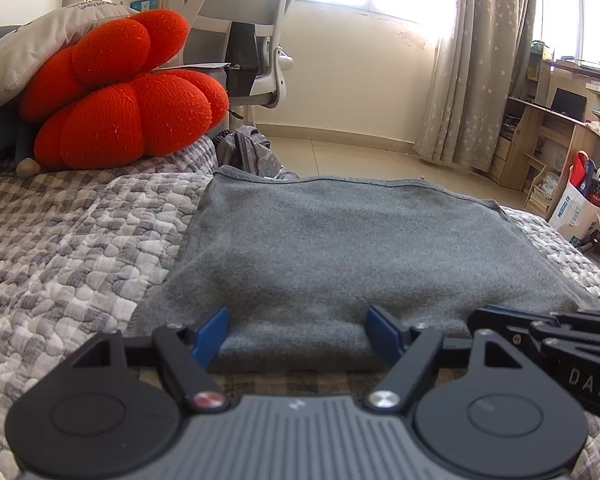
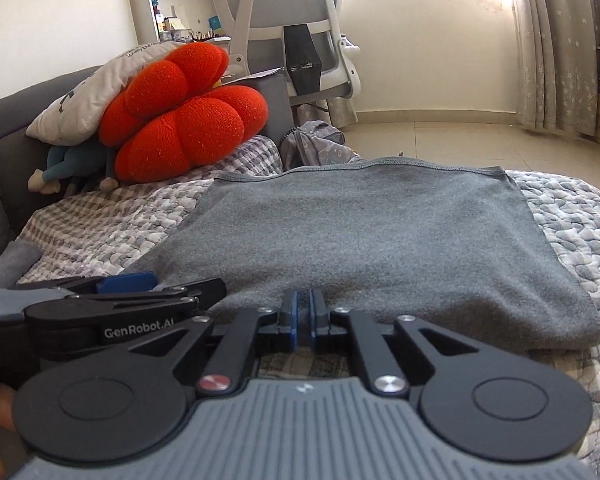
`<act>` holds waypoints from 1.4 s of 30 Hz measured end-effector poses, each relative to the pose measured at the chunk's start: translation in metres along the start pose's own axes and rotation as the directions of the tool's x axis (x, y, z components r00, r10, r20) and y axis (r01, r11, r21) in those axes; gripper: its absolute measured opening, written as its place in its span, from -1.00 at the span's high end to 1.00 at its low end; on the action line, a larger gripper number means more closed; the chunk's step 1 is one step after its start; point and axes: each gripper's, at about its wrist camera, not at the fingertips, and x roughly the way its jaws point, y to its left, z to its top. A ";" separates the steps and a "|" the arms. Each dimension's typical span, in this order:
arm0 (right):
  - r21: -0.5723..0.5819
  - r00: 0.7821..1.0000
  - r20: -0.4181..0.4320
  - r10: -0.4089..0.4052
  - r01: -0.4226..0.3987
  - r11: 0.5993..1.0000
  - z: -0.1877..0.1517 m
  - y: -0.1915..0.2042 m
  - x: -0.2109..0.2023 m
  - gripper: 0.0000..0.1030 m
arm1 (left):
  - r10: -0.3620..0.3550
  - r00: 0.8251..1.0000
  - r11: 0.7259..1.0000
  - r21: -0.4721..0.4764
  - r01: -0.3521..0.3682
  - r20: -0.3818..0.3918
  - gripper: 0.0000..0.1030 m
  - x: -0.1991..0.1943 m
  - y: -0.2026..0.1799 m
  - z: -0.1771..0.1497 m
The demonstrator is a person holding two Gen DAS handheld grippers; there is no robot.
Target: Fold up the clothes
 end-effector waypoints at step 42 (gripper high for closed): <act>0.105 0.999 0.029 0.024 -0.027 0.994 0.007 -0.022 0.014 0.73 | -0.002 1.000 1.000 -0.004 0.002 -0.002 -0.52 0.000 0.001 0.000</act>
